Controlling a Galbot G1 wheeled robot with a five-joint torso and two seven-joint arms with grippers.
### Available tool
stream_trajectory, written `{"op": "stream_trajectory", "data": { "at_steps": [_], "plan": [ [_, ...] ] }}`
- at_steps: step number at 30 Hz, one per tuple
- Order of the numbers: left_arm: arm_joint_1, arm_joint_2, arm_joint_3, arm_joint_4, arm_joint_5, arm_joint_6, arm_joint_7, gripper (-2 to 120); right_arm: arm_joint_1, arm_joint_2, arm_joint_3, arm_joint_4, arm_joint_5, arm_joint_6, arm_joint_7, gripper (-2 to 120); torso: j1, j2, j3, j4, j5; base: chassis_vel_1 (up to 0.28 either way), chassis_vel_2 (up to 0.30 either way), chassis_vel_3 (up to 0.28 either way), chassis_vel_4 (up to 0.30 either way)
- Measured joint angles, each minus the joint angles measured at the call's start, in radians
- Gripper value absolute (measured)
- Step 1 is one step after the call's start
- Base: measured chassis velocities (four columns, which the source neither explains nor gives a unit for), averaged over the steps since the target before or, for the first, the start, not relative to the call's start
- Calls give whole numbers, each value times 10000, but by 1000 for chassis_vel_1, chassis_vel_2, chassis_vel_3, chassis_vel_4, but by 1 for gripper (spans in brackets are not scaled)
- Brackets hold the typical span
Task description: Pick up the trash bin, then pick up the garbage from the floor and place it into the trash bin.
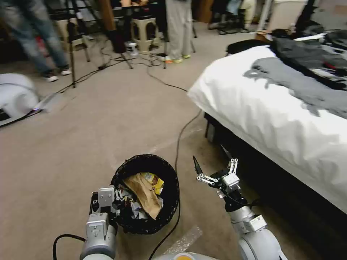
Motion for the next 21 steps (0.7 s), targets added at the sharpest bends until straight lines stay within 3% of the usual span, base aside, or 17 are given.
{"op": "stream_trajectory", "data": {
  "at_steps": [21],
  "plan": [
    [-69, -140, 43, 343, -51, -291, -1, 1, -166, 57, 52, -25, -48, 155, -42, 100, 0, 0, 0, 1, -1, 123, 126, 126, 123]
  ]
}}
